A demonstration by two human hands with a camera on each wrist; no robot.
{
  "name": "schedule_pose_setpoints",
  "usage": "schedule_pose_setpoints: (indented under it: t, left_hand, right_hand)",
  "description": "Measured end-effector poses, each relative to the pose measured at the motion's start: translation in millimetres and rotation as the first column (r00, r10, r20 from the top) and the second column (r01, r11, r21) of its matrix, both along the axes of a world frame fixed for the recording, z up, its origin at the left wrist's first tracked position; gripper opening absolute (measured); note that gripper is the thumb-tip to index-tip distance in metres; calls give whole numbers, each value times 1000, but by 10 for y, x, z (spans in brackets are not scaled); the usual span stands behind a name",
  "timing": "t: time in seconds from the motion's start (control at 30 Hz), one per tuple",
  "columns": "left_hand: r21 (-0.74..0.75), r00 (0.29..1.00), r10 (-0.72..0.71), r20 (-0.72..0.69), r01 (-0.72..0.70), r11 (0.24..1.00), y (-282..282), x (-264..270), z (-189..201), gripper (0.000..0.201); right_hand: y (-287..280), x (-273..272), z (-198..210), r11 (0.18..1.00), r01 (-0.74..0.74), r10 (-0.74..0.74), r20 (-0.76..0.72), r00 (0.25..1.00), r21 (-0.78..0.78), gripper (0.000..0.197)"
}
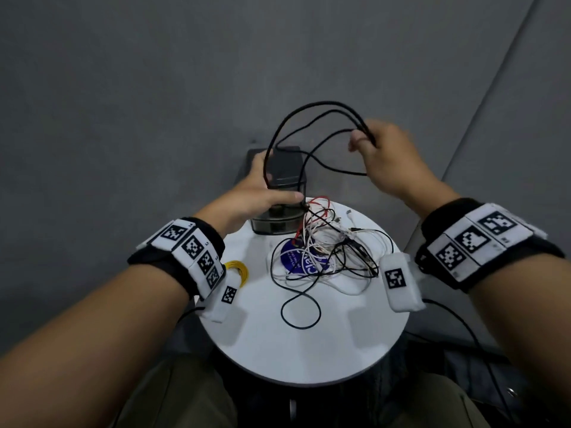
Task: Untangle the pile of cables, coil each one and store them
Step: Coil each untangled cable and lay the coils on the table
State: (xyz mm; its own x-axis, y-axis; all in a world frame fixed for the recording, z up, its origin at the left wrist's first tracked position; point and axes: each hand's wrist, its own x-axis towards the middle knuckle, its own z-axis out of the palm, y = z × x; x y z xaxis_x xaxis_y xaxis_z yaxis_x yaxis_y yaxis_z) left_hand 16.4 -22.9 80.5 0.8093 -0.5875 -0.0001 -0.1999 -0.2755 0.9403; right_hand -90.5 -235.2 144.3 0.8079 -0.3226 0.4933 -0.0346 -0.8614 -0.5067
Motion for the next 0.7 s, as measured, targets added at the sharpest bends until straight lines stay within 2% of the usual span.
schedule_pose_setpoints:
  t: [0.07, 0.13, 0.23, 0.33, 0.43, 0.57, 0.63, 0.7]
  left_hand:
    - [19, 998, -12, -63, 13, 1000, -43, 2, -65, 130]
    - [31, 995, -43, -88, 46, 998, -95, -6, -98, 123]
    - [58, 991, -111, -81, 116, 992, -205, -51, -68, 100]
    - [104, 988, -151, -26, 153, 983, -350, -42, -36, 82]
    - [199, 983, -185, 15, 179, 964, -495, -16, -24, 56]
    - [216, 971, -220, 88, 197, 956, -695, -92, 61, 33]
    - [197, 970, -192, 149, 161, 967, -797, -64, 77, 28]
    - [94, 979, -34, 202, 15, 995, -857, 19, 84, 25]
  right_hand:
    - [20, -31, 114, 1000, -11, 9, 79, 997, 26, 27]
    - [43, -50, 196, 999, -23, 18, 129, 992, 40, 27]
    - [52, -40, 250, 995, -46, 26, 210, 977, 91, 28]
    - [58, -34, 300, 973, -51, -23, 310, 950, 227, 28]
    - [89, -45, 359, 931, -65, -85, 387, 918, 359, 28]
    - [158, -108, 433, 903, -117, -92, 452, 887, 412, 29]
    - [179, -147, 480, 903, -142, -83, 487, 869, 406, 30]
    - [171, -174, 506, 916, -141, -73, 502, 862, 375, 30]
